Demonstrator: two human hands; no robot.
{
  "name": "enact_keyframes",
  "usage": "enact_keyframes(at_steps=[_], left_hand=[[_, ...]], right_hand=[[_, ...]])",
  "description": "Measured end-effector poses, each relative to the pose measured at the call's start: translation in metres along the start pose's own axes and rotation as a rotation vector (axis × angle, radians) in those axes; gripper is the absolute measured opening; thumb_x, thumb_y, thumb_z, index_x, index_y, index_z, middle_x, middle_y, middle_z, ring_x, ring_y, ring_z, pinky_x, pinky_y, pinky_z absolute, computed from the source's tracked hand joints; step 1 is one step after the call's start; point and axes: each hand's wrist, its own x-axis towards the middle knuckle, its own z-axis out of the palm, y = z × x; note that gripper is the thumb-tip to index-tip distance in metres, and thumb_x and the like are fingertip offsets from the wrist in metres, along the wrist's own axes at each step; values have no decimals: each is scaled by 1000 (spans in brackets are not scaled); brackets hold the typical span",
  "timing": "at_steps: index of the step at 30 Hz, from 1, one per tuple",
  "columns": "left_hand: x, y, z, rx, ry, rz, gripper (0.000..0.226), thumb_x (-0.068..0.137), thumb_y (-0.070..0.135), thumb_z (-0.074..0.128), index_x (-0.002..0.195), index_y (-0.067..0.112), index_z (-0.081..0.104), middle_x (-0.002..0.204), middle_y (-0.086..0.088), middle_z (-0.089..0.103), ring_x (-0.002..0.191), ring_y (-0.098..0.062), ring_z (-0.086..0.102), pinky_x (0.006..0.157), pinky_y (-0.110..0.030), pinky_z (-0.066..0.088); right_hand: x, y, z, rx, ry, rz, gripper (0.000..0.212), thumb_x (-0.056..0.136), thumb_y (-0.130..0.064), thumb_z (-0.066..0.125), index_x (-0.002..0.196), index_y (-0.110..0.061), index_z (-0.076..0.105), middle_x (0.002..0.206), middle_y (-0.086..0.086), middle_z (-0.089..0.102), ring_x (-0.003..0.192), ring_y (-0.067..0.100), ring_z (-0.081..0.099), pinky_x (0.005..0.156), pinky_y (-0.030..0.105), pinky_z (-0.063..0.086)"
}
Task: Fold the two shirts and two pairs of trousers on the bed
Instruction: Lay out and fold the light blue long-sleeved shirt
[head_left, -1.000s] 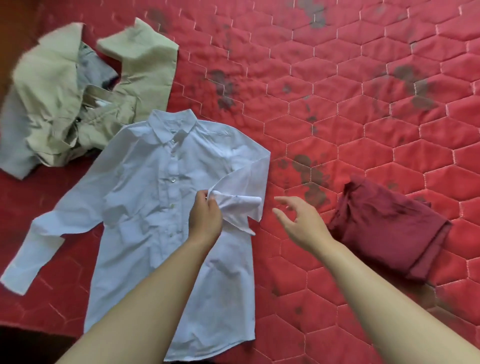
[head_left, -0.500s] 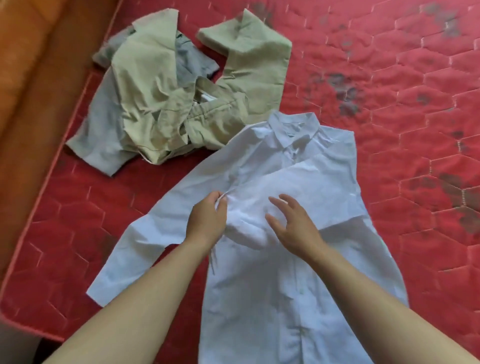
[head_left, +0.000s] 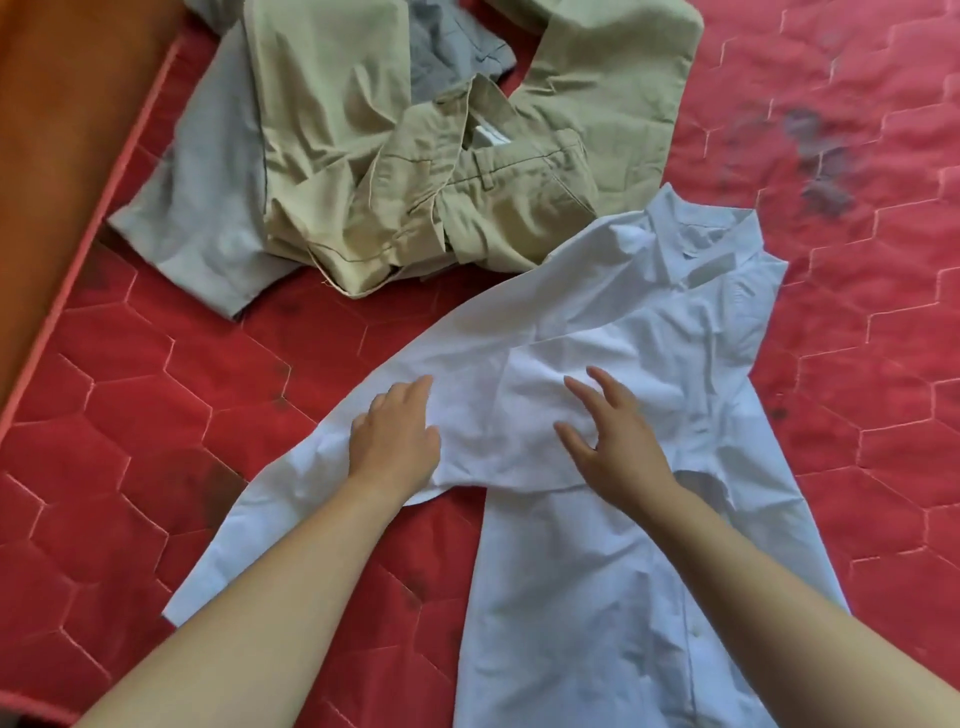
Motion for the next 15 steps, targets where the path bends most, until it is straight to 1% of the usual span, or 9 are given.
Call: enact_keyframes(at_steps=[2, 4, 7, 9, 10, 12, 14, 15], left_hand=[[17, 29, 2, -24, 53, 67, 57, 85, 20, 51, 139, 20, 34, 140, -2, 39, 125, -25, 37, 97, -41, 35], [35, 59, 2, -89, 101, 168, 51, 86, 19, 51, 136, 18, 39, 138, -3, 40, 123, -26, 38, 96, -41, 36], [59, 104, 6, -201, 143, 309, 40, 89, 22, 50, 129, 18, 47, 131, -1, 47, 117, -25, 45, 91, -39, 41], [74, 131, 14, -194, 158, 358, 39, 91, 25, 50, 129, 19, 47, 129, 0, 48, 116, -24, 46, 88, -38, 41], [79, 142, 20, -160, 143, 354, 41, 92, 28, 49, 131, 20, 44, 130, 0, 48, 116, -25, 46, 88, -38, 40], [88, 159, 31, -44, 41, 272, 43, 93, 35, 46, 133, 20, 38, 128, -2, 48, 116, -27, 46, 89, -40, 40], [92, 166, 39, 81, -56, 167, 41, 95, 38, 42, 128, 15, 36, 122, -9, 53, 113, -32, 50, 87, -41, 40], [92, 166, 40, 118, -65, 153, 37, 96, 38, 41, 122, 12, 37, 118, -12, 56, 109, -34, 53, 82, -41, 40]], right_hand=[[8, 18, -15, -46, 62, 8, 48, 89, -28, 59, 135, -22, 47, 149, 1, 32, 137, 21, 27, 109, 37, 29], [18, 36, -32, -98, 129, 43, 47, 87, -27, 61, 132, -20, 49, 147, 3, 34, 135, 23, 30, 106, 43, 31], [32, 64, -51, -137, 264, 145, 47, 86, -28, 62, 131, -18, 49, 148, 6, 32, 135, 26, 30, 99, 48, 34], [38, 83, -60, -130, 350, 263, 51, 85, -30, 62, 131, -17, 44, 148, 9, 27, 135, 28, 28, 98, 50, 35], [40, 92, -62, -121, 359, 324, 55, 85, -32, 63, 133, -17, 41, 149, 9, 25, 135, 30, 27, 98, 51, 35], [43, 109, -64, -83, 315, 384, 64, 85, -36, 62, 139, -17, 34, 149, 9, 22, 135, 31, 27, 99, 51, 35], [43, 121, -62, -39, 257, 344, 69, 86, -35, 61, 144, -18, 27, 150, 9, 20, 136, 30, 25, 104, 47, 32], [41, 123, -62, -22, 248, 306, 70, 87, -34, 60, 145, -17, 26, 151, 9, 19, 138, 28, 24, 106, 45, 31]])
